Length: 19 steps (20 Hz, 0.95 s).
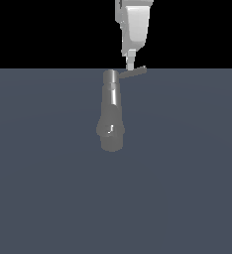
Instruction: Turn on the faucet by rotating a designated handle.
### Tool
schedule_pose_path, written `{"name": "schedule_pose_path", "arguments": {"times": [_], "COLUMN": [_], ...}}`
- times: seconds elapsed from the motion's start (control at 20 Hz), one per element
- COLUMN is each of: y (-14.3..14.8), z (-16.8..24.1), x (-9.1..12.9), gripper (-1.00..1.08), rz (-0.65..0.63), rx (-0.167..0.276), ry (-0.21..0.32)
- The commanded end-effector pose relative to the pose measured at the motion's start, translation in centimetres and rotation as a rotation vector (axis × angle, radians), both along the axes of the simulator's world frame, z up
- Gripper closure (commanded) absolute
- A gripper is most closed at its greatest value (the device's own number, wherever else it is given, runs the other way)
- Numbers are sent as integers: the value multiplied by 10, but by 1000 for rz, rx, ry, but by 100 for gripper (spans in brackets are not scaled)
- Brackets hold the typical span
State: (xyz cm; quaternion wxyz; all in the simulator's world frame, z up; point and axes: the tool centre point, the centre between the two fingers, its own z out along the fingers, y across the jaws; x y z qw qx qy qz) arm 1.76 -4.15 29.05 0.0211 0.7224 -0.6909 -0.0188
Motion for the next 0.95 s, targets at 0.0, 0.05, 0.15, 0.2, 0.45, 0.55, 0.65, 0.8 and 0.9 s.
{"name": "schedule_pose_path", "arguments": {"times": [0.0,0.05,0.15,0.2,0.45,0.55,0.65,0.8,0.9], "y": [-11,-13,-17,-19,-29,-34,-38,-45,-47], "z": [-5,-6,-7,-8,-11,-12,-14,-16,-16], "x": [3,4,7,8,15,17,20,24,26], "gripper": [108,108,108,108,108,108,108,108,108], "rz": [-11,-12,-14,-15,-19,-21,-23,-26,-27], "rx": [-3,-3,-4,-4,-5,-5,-6,-6,-6], "ry": [4,4,4,4,4,4,4,5,5]}}
